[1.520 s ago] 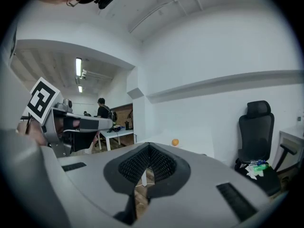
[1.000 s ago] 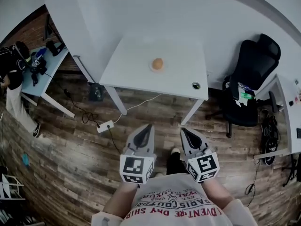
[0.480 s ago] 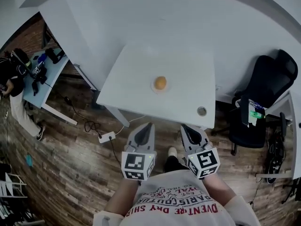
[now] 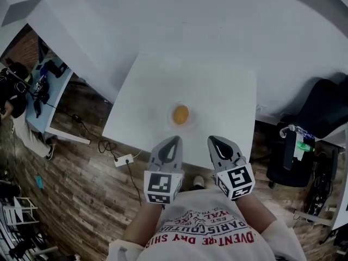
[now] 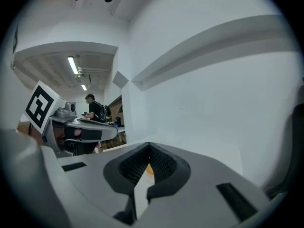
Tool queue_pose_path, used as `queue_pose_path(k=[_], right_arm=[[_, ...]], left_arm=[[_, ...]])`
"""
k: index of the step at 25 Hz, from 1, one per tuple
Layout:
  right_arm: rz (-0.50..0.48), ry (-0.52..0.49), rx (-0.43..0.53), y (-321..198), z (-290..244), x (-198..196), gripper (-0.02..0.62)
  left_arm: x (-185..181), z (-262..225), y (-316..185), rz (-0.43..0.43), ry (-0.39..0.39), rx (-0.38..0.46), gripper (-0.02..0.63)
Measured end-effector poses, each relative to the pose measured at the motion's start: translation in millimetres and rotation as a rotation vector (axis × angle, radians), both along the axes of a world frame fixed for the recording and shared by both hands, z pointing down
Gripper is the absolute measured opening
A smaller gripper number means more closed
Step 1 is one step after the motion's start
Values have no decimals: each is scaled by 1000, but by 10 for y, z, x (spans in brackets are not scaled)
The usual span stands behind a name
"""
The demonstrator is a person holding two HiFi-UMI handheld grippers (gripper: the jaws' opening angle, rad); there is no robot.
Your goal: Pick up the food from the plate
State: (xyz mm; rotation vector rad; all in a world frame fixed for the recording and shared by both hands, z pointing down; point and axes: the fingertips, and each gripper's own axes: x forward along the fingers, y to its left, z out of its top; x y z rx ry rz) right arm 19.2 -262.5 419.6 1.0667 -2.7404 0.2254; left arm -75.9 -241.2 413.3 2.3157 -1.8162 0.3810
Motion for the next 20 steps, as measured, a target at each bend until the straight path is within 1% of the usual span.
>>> queue_pose_path(k=[5, 10, 13, 20], right_arm=[[9, 25, -59, -404, 222, -40, 9], [86, 68, -94, -806, 412, -46, 9], [136, 66, -132, -1032, 514, -90, 9], [173, 92, -219, -1356, 838, -259, 9]], left_arm=[[-65, 215, -449, 2, 6, -56, 7], [-159, 498, -860, 45, 23, -122, 8], [-242, 678, -1079, 76, 30, -164, 6], [-402, 1152, -1455, 114, 23, -283, 8]])
